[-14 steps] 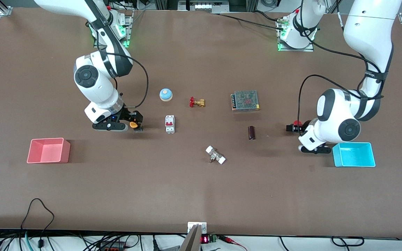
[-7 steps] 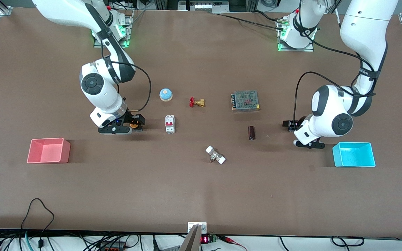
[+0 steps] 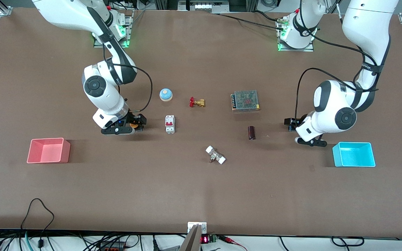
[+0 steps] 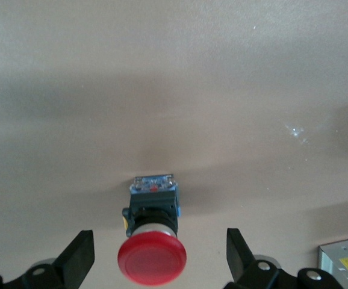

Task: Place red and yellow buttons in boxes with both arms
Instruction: 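Grasp the red button with the left gripper while the right gripper grasps the yellow button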

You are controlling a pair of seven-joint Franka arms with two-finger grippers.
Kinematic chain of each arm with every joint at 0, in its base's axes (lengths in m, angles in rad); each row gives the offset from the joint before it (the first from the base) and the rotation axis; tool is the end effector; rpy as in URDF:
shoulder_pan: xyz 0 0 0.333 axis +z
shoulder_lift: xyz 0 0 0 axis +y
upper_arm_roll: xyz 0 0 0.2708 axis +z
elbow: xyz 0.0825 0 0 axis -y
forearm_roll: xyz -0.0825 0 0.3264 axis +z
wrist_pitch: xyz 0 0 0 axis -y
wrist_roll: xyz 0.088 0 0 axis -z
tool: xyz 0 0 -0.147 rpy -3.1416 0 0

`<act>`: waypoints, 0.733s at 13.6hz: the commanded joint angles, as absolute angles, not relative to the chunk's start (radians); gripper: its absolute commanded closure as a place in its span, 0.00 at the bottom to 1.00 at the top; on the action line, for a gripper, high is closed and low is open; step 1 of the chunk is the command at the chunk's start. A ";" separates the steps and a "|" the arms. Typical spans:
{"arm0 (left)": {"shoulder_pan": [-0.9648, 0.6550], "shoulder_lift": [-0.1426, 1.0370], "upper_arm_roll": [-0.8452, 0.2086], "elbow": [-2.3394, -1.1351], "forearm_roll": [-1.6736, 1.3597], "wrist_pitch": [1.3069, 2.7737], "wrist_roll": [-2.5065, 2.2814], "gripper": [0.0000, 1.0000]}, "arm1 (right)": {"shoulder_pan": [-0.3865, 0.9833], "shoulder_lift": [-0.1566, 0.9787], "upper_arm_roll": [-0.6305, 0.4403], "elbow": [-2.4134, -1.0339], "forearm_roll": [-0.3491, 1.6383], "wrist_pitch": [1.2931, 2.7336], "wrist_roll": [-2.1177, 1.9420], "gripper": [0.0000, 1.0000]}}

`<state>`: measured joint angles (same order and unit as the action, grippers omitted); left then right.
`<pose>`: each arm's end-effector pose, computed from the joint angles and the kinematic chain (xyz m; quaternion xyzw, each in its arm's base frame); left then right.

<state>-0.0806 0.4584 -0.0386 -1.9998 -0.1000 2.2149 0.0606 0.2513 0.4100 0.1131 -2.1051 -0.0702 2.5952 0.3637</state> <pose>0.5097 -0.0682 0.1749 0.9902 -0.0535 -0.1225 0.0412 0.5057 0.1941 0.1943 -0.9988 -0.0240 -0.0381 0.0175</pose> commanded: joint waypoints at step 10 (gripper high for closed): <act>-0.074 0.437 -0.051 -2.072 -0.123 2.296 0.103 0.50 | 0.230 0.429 0.144 -2.103 -0.086 2.622 0.344 0.66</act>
